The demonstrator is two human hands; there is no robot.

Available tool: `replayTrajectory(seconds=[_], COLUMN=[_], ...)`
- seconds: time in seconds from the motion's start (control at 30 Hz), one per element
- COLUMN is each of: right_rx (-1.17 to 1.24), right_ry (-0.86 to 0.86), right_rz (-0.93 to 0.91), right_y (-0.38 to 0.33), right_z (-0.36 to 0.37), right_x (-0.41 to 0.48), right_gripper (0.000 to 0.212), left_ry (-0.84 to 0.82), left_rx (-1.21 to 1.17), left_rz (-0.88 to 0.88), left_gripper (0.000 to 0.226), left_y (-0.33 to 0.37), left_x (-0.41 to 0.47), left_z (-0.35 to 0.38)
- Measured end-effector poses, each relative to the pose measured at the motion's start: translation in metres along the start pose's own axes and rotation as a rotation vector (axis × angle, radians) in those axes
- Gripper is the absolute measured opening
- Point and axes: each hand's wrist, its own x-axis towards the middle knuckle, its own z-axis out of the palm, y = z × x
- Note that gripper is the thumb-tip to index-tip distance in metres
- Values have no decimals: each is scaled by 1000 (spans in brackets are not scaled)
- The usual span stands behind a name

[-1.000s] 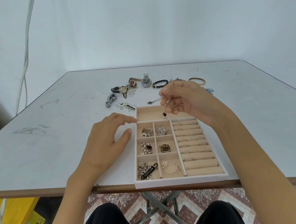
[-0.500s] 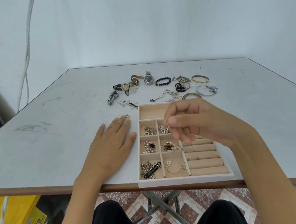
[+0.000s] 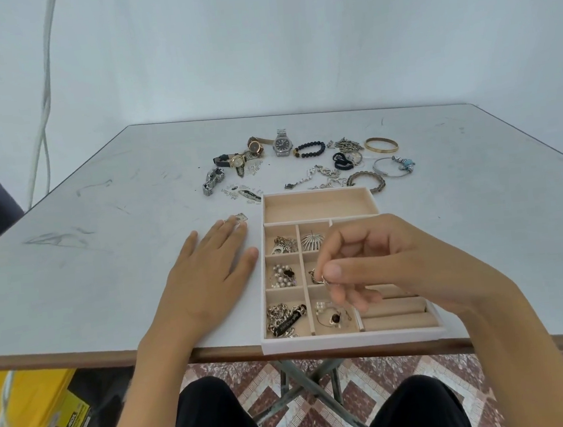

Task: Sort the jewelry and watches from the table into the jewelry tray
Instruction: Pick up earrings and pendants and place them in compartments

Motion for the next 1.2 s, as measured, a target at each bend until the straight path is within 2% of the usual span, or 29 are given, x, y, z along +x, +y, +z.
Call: replayTrajectory(seconds=[0.2,0.3,0.43,0.63,0.77,0.83,0.93,1.1,1.2], right_rx=[-133,-243,-306,-461,-571,-595,-620,-654,-647], right_ry=[72,112,84,52,35,39,52,68,80], right_rz=[88,73,16,85,117,123,118,98,76], right_y=[1,1,0,-3,-2,-1,-1,0,0], right_z=[1,1,1,4,8,10,10,10,9], right_x=[1,1,0,-1,2,3,4,5,5], right_gripper=[10,8,10,5,2,2,2,6,6], left_ry=[2,-2,1,-6,-1,0,0,0,-3], left_rx=[-17,-20,-29,-36,-29,-29,-33,-27,-28], left_rz=[-4,-6,-6,-14,-9,-8,-17,-7,-11], left_gripper=[90,90,85,74,83,86,77,89,81], left_y=[1,0,1,2,1,0,0,0,0], left_x=[0,0,-1,-1,-1,-1,-1,-1,-1], left_z=[0,0,-1,-2,-1,-1,0,0,0])
